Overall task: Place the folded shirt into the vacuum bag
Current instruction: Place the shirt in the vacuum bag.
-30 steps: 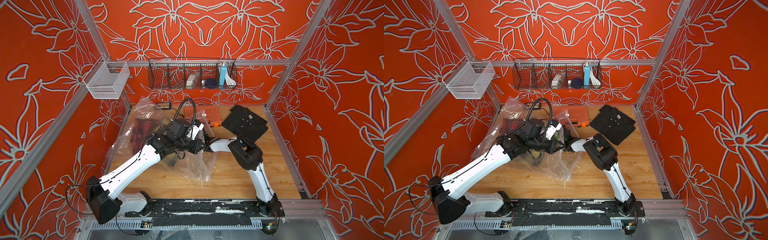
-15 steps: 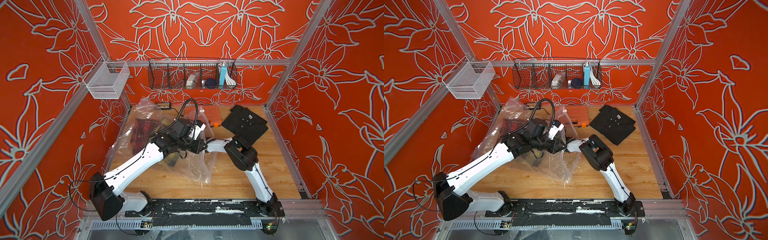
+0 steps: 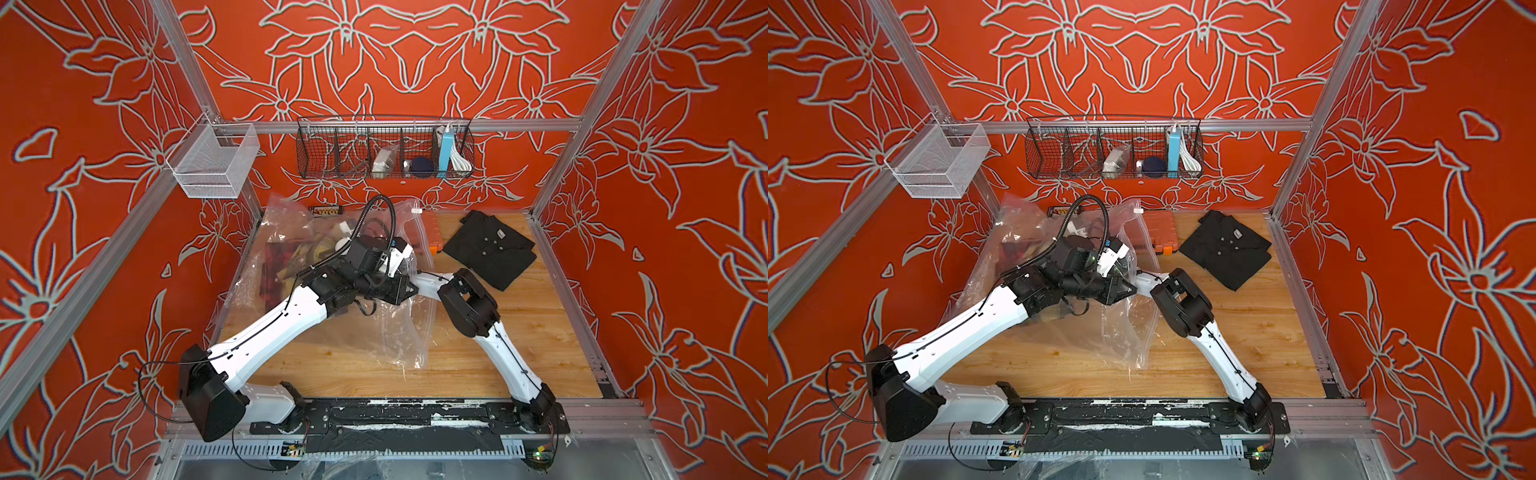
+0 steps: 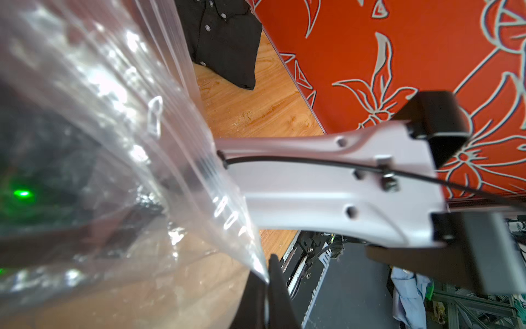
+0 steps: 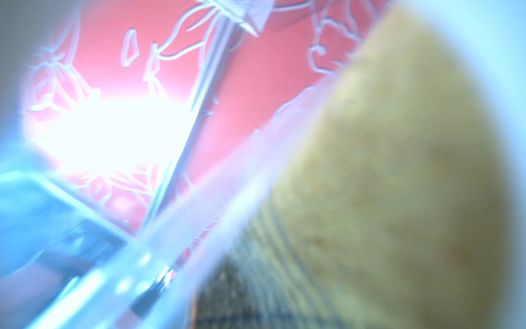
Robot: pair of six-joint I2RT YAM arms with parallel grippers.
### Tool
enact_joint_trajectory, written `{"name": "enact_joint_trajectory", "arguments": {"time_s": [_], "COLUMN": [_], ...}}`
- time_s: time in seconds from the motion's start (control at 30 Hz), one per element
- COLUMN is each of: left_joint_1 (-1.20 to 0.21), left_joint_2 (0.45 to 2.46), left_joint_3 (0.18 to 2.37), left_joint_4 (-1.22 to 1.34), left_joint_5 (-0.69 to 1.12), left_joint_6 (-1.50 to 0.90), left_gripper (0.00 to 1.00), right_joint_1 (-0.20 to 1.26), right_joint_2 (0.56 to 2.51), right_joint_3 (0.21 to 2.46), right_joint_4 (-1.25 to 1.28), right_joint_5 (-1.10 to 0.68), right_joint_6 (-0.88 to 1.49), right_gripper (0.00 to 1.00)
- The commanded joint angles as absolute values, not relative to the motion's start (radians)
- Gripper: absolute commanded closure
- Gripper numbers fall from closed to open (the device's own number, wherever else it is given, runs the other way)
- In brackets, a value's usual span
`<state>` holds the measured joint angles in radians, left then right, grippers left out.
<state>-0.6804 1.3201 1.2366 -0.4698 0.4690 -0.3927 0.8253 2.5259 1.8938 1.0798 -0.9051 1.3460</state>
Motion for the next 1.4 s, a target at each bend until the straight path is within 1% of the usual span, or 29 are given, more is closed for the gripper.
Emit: {"name": "enact_joint_trajectory", "arguments": {"time_s": [0.0, 0.07, 0.1, 0.13, 0.17, 0.2, 0.27, 0.3, 0.43, 0.5, 0.57, 0.7, 0.83, 0.97, 1.03, 1.07, 1.17, 1.3, 1.37], "left_joint_1": [-0.696, -0.696, -0.696, -0.696, -0.696, -0.696, -0.697, -0.698, -0.696, -0.694, -0.688, -0.678, -0.675, -0.675, -0.675, -0.676, -0.675, -0.676, -0.688], "left_joint_2": [1.321, 1.318, 1.319, 1.32, 1.323, 1.33, 1.339, 1.341, 1.337, 1.333, 1.326, 1.296, 1.295, 1.288, 1.278, 1.275, 1.282, 1.316, 1.343], "left_joint_3": [1.239, 1.238, 1.237, 1.235, 1.233, 1.234, 1.235, 1.238, 1.236, 1.236, 1.235, 1.226, 1.223, 1.199, 1.181, 1.171, 1.136, 1.085, 1.07], "left_joint_4": [-0.448, -0.444, -0.441, -0.438, -0.436, -0.433, -0.43, -0.428, -0.441, -0.456, -0.464, -0.44, -0.428, -0.421, -0.414, -0.408, -0.37, -0.291, -0.264], "left_joint_5": [0.532, 0.534, 0.535, 0.537, 0.538, 0.542, 0.546, 0.546, 0.523, 0.5, 0.473, 0.44, 0.454, 0.454, 0.451, 0.451, 0.469, 0.502, 0.51], "left_joint_6": [-0.397, -0.4, -0.401, -0.401, -0.401, -0.401, -0.405, -0.404, -0.396, -0.392, -0.396, -0.414, -0.412, -0.41, -0.407, -0.408, -0.426, -0.462, -0.468], "left_gripper": [1.0, 1.0, 1.0, 1.0, 1.0, 1.0, 1.0, 1.0, 1.0, 1.0, 1.0, 1.0, 1.0, 1.0, 1.0, 1.0, 1.0, 1.0, 1.0], "right_joint_1": [0.837, 0.837, 0.838, 0.837, 0.836, 0.835, 0.834, 0.835, 0.823, 0.805, 0.783, 0.743, 0.73, 0.713, 0.687, 0.667, 0.597, 0.49, 0.428], "right_joint_2": [2.566, 2.532, 2.525, 2.529, 2.536, 2.545, 2.565, 2.564, 2.483, 2.417, 2.335, 2.147, 2.024, 1.886, 1.795, 1.738, 1.556, 1.354, 1.284], "right_joint_3": [1.908, 1.828, 1.822, 1.834, 1.845, 1.866, 1.927, 1.939, 1.854, 1.772, 1.656, 1.37, 1.166, 0.961, 0.856, 0.815, 0.765, 0.807, 0.827], "right_joint_4": [0.927, 0.764, 0.645, 0.586, 0.538, 0.449, 0.29, 0.213, 0.175, 0.187, 0.242, 0.382, 0.489, 0.541, 0.525, 0.47, 0.176, -0.231, -0.359], "right_joint_5": [-0.908, -0.829, -0.797, -0.795, -0.787, -0.768, -0.774, -0.759, -0.729, -0.728, -0.736, -0.707, -0.684, -0.626, -0.593, -0.576, -0.522, -0.43, -0.385], "right_joint_6": [1.341, 1.234, 1.194, 1.169, 1.166, 1.16, 1.124, 1.11, 1.09, 1.097, 1.111, 1.138, 1.188, 1.228, 1.23, 1.208, 1.08, 0.881, 0.824], "right_gripper": [1.0, 1.0, 1.0, 1.0, 0.94, 0.82, 0.67, 0.53, 0.31, 0.22, 0.17, 0.13, 0.13, 0.14, 0.16, 0.17, 0.18, 0.17, 0.18]}}
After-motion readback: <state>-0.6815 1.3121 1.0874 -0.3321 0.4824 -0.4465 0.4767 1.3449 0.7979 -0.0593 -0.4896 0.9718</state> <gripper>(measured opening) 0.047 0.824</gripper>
